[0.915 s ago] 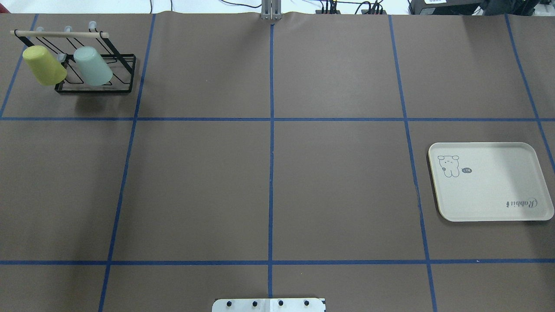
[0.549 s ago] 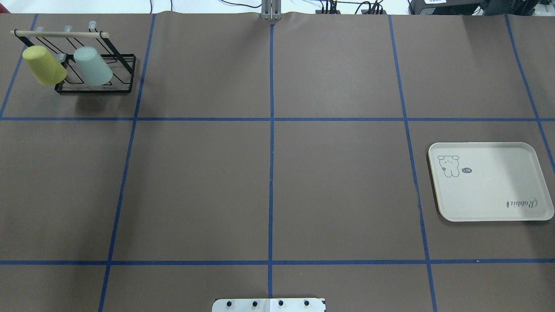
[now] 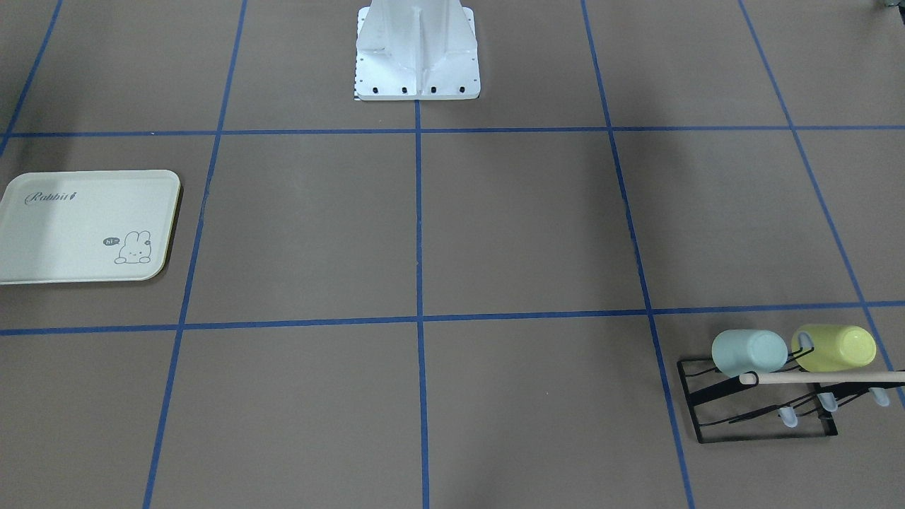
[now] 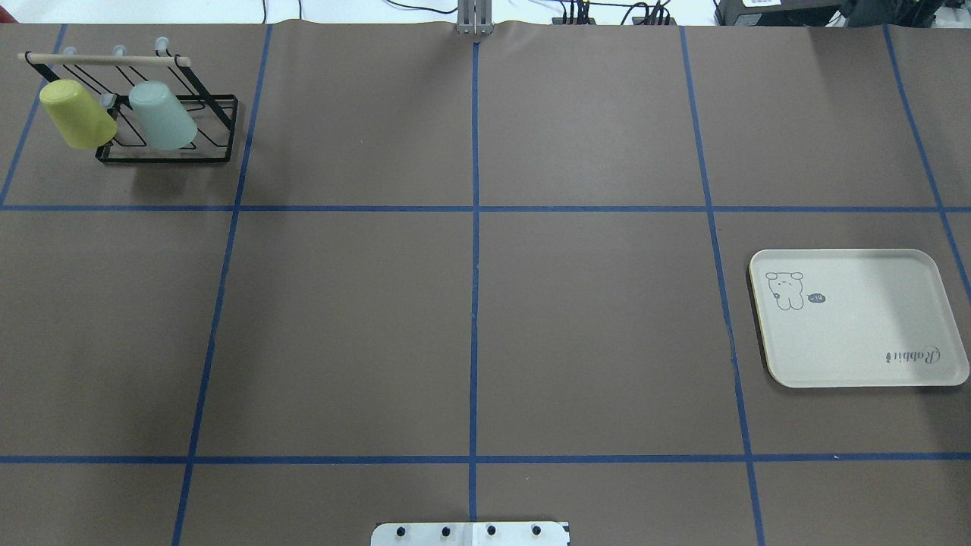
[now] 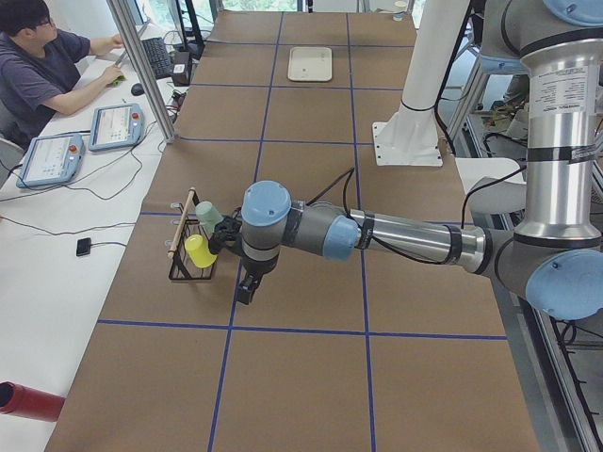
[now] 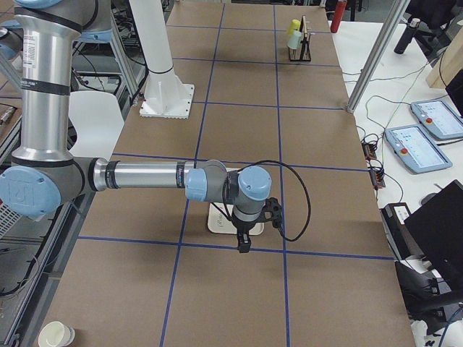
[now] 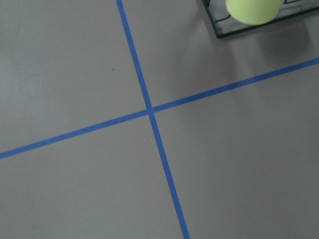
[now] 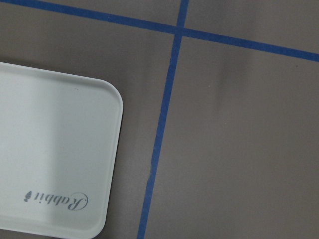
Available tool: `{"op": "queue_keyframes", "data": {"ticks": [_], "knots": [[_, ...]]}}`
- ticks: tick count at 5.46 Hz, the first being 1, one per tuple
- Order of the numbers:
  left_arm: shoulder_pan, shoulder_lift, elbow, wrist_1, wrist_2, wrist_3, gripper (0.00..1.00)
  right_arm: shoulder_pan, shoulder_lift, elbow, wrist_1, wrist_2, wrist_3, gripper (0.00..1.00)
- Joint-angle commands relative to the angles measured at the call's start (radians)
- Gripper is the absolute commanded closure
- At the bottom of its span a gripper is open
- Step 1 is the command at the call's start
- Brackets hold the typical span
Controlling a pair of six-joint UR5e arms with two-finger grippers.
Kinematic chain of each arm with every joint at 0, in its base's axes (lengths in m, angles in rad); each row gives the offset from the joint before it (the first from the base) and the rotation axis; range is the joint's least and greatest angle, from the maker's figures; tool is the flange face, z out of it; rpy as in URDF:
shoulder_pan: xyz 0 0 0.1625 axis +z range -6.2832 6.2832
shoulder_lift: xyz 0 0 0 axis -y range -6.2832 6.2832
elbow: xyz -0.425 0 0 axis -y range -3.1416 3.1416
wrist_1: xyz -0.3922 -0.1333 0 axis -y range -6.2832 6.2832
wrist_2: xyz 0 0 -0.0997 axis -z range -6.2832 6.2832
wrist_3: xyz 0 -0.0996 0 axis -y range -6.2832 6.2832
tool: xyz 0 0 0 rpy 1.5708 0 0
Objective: Left arm grabs green cup and hands to right arm on tray
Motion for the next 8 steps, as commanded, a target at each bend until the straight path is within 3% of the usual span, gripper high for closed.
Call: {"op": "queue_keyframes", "data": {"ticks": [1,3,4,7,8], "knots": [[0.012,-0.137,0.093,-0.018,-0.006,-0.013,0.0,0.0,-0.002,-0.001,0.0,0.0,0.0,0.0],[0.019,-0.206,0.163,-0.038,-0.065,-0.098,0.0,0.0,-0.003,-0.001,0.0,0.0,0.0,0.0],[0.075,-0.213,0.161,-0.119,-0.061,-0.185,0.0,0.0,-0.003,-0.001,0.0,0.0,0.0,0.0],[0.284,-0.419,0.214,-0.158,-0.049,-0.643,0.0,-0.003,-0.005,-0.001,0.0,0.0,0.0,0.0],[0.329,-0.46,0.231,-0.155,0.061,-0.714,0.0,-0.005,-0.005,-0.001,0.0,0.0,0.0,0.0]]}}
